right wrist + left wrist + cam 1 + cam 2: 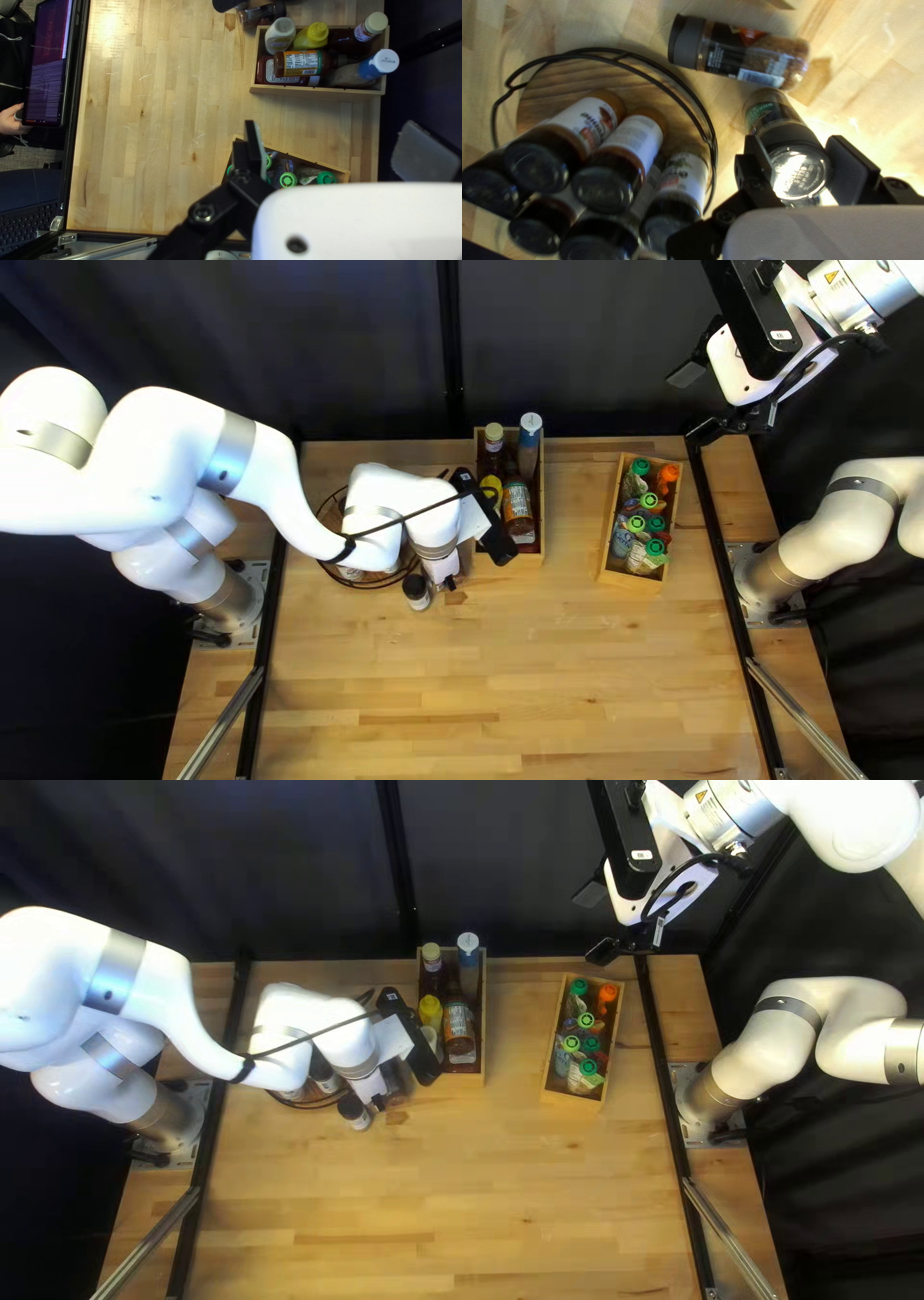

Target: Separate condiments, baby food and spices and place it in 3 different racks/containers

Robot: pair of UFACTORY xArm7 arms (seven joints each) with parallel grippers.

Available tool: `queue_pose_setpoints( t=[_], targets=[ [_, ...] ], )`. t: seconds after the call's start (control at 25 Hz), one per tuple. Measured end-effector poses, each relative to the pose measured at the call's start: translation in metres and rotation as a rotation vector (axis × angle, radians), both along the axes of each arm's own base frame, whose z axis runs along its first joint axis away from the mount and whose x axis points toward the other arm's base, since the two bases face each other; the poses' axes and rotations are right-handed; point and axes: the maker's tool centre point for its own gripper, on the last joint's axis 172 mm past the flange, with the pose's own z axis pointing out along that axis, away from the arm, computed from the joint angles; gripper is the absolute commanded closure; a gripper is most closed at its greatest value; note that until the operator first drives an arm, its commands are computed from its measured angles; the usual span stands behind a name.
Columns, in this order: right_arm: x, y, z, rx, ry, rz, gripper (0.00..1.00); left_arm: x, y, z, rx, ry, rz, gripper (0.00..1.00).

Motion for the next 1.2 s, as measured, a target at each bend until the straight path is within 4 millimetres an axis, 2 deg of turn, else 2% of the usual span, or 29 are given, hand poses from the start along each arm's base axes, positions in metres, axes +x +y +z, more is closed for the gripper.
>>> queue_pose_setpoints(
  t=[0.12, 0.28, 0.44, 0.64, 0.84, 1.0, 1.2],
  targets=[
    [0.0, 0.0, 0.0, 0.0, 0.0, 0.0, 0.0, -0.007, -0.004, 0.032, 0.01, 0.004, -0.019, 0.93],
    [0.0, 0.0, 0.0, 0.0, 0.0, 0.0, 0.0, -0.03, 0.002, 0.068, 0.037, 0.018, -0.004, 0.92],
    [0.0, 0.0, 0.0, 0.0, 0.0, 0.0, 0.0, -0.061, 0.023, 0.094, 0.073, 0.018, 0.052, 0.97],
    [0.0, 0.0, 0.0, 0.0, 0.0, 0.0, 0.0, -0.11, 0.056, 0.115, 0.136, -0.003, 0.153, 0.98],
    [0.0, 0.0, 0.0, 0.0, 0.0, 0.0, 0.0, -0.147, 0.082, 0.117, 0.204, -0.026, 0.252, 0.98],
    [0.0, 0.0, 0.0, 0.0, 0.0, 0.0, 0.0, -0.162, 0.094, 0.105, 0.234, -0.026, 0.316, 1.0],
    [0.0, 0.0, 0.0, 0.0, 0.0, 0.0, 0.0, -0.176, 0.097, 0.086, 0.245, -0.017, 0.378, 1.0]
  ],
)
